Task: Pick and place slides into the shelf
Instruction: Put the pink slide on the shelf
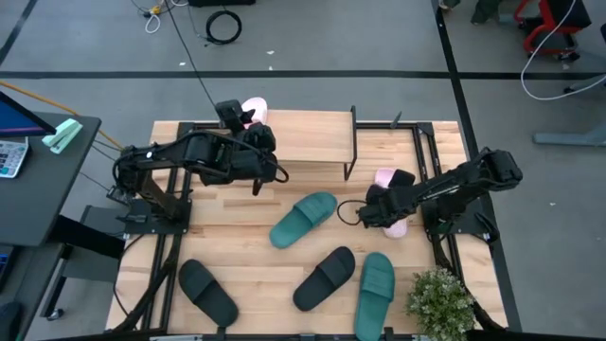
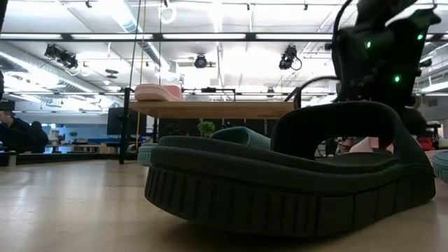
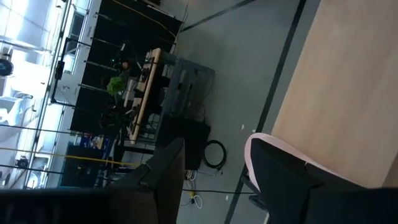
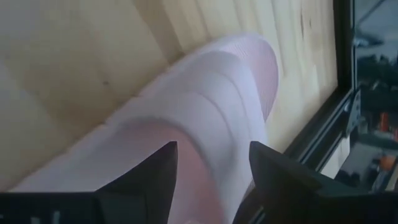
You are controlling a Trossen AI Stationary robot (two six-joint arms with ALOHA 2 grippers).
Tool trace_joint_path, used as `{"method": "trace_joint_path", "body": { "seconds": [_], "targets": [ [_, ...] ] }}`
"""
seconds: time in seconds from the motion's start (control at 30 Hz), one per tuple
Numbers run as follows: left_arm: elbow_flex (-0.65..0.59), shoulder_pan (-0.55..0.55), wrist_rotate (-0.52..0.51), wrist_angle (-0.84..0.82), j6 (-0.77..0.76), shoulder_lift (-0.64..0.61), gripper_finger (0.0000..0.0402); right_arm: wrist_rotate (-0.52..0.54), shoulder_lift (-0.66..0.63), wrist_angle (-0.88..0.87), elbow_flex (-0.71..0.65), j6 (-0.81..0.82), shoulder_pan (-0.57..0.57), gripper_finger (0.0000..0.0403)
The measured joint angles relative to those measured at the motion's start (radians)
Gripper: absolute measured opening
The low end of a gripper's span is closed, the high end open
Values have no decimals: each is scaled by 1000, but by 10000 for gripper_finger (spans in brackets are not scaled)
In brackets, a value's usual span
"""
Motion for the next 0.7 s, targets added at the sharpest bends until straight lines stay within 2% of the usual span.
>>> {"method": "trace_joint_path", "body": {
  "seconds": [0.1, 0.17, 0.3, 0.33, 0.43, 0.53, 0.7],
  "targets": [
    [0, 0, 0, -1, 15, 0, 175, -2, 0, 23, -33, 1, -46, 193],
    [0, -2, 0, -1, 46, 0, 165, -1, -1, 17, -37, 10, -70, 161],
    [0, -16, -6, -5, 84, -16, 138, 1, -1, 18, -7, 30, -93, 35],
    [0, -21, -18, -7, 86, -26, 131, 7, -4, 16, 7, 24, -93, 20],
    [1, -37, -63, -14, 79, -54, 113, 32, -18, 15, 72, 25, -78, 15],
    [11, -59, -87, -21, 61, -97, 100, 135, -43, 5, 186, 23, -35, 9],
    [43, -88, -91, -20, 4, -167, 87, 299, -64, 6, 472, -87, 53, 9]
  ]
}}
